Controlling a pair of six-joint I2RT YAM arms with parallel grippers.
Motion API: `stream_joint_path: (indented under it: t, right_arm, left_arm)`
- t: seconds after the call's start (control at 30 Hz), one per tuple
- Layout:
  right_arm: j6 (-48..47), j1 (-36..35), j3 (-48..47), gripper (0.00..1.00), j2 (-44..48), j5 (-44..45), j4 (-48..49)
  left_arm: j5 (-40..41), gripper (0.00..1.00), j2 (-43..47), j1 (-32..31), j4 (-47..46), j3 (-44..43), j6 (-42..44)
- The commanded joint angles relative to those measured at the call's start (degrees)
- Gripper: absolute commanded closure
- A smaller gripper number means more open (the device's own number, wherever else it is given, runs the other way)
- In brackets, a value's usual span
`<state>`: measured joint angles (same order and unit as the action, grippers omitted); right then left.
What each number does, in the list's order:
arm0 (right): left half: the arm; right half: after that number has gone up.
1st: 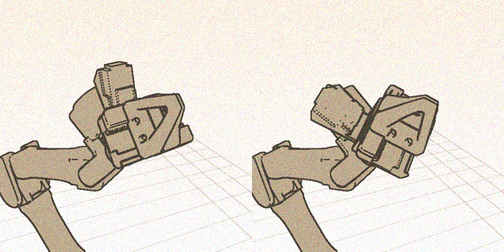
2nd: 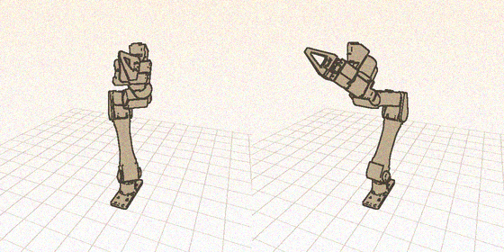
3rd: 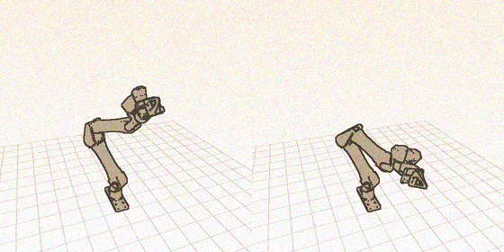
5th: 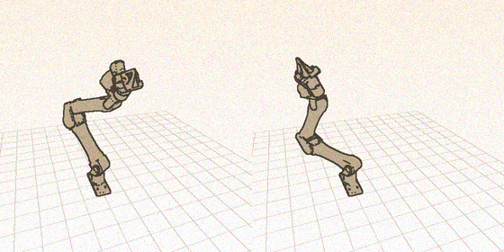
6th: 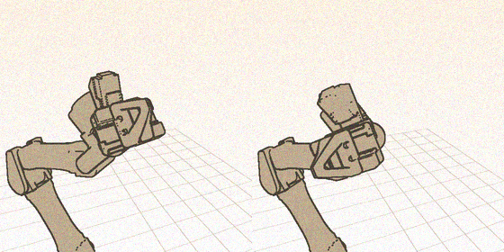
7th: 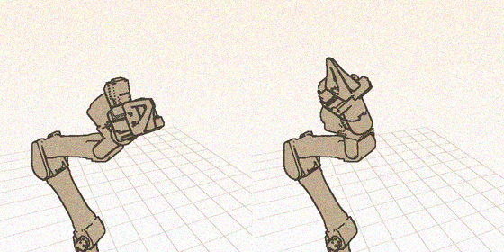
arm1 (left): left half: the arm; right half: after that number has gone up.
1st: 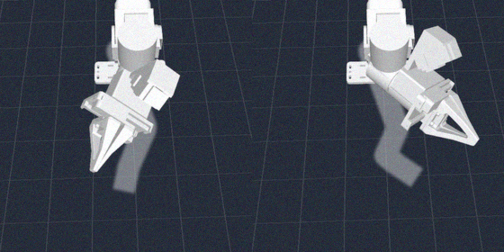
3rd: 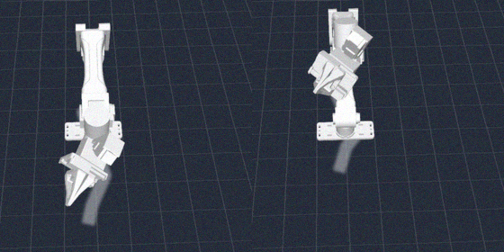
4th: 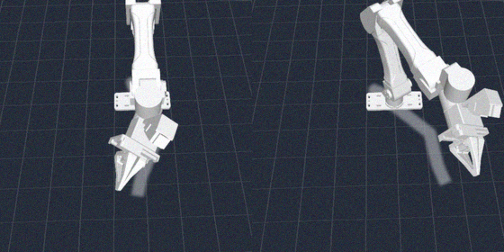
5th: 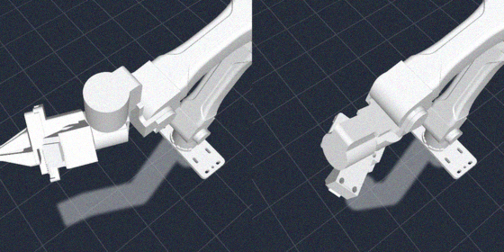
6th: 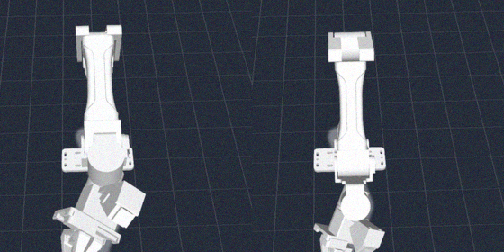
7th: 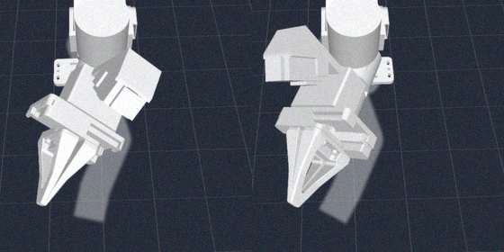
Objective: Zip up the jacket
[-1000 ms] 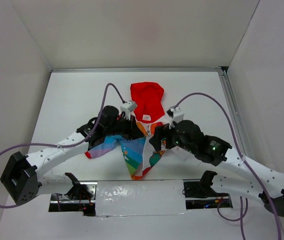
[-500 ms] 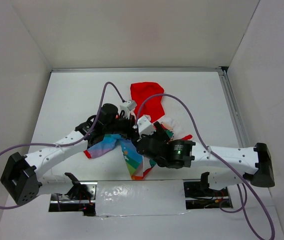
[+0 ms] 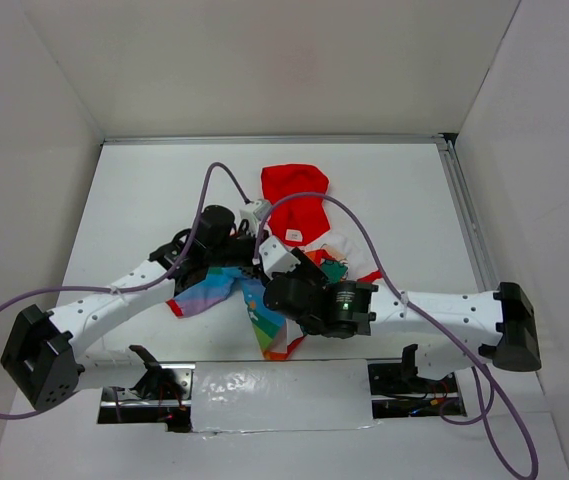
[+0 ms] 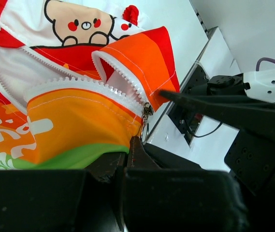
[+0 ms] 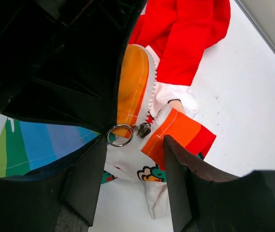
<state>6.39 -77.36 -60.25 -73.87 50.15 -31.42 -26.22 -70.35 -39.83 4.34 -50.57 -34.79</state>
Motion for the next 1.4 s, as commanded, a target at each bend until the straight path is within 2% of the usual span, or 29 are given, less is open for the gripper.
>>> stream_joint_path:
  t: [0.0,0.17,0.2,0.33,0.37,0.4,0.47,0.8,1.03,1.07,1.13,1.17,1.23,1.27,1.33,1.37]
  right_arm:
    - [-2.17,0.02,-1.89,0.45,-0.4,1.79,5.22]
    - [-1.48,1.25,-1.8,0.61,0.47,2.23,5.4]
    - [-1.47,1.6,-1.72,0.68,0.74,1.8,5.4]
    - [-1.21,1.86,-1.98,0.7,2.93,-1.1,5.84]
    - [-1.38,1.78,-1.98,0.74,3.29,-1.54,5.93]
    - [-1.38,1.78,-1.89,0.86,3.64,-1.63,6.54]
    - [-1.21,2.12,-1.71,0.98,4.43,-1.81,6.81]
    - [0.54,6.34,-1.36,1.0,7.15,-9.1,7.6]
    - [6.52,13.11,-2.16,1.0,9.43,-23.77,4.96]
    - [6.44,13.9,-1.28,1.0,9.79,-27.87,4.96]
    - [6.53,15.48,0.3,1.0,11.02,-30.72,5.66]
    - [6.7,15.92,0.48,1.0,11.37,-33.69,5.58]
    - [8.19,16.98,0.75,1.0,11.9,-34.94,5.58]
    - [8.63,17.68,0.66,1.0,11.9,-36.16,5.41]
    - [9.95,19.96,0.57,1.0,11.38,-38.1,5.31]
    - [10.22,20.49,0.66,1.0,11.38,-39.68,5.58]
  left_arm:
    - [-2.17,1.0,0.56,0.2,-1.09,-2.7,0.33]
    - [-2.43,1.0,1.17,0.2,-1.08,-2.26,0.33]
    - [-2.52,1.0,1.35,0.2,-1.43,-2.0,0.42]
    - [-1.82,1.0,1.53,0.2,-1.18,-1.55,0.59]
    - [-1.91,1.0,1.35,0.2,-1.0,-1.64,0.68]
    - [-1.91,1.0,1.18,0.2,-0.91,-1.64,0.77]
    - [-2.26,1.0,1.18,0.2,-1.0,-1.73,0.95]
    - [-3.75,1.0,1.26,0.2,-1.53,-1.11,3.32]
    - [-2.7,0.99,1.26,0.2,-0.65,-1.2,3.93]
    - [-1.83,0.85,1.53,0.2,-0.47,-1.2,3.94]
    - [-1.12,0.66,2.4,0.2,0.14,-1.55,4.2]
    - [-0.51,0.53,3.28,0.2,0.23,-1.47,4.37]
    - [0.2,0.42,4.34,0.2,0.32,-1.2,4.73]
    - [1.59,0.33,5.21,0.2,0.58,-1.11,4.64]
    - [2.57,0.3,5.92,0.2,1.54,-0.94,3.68]
    - [3.18,0.24,6.44,0.2,1.81,-0.85,3.5]
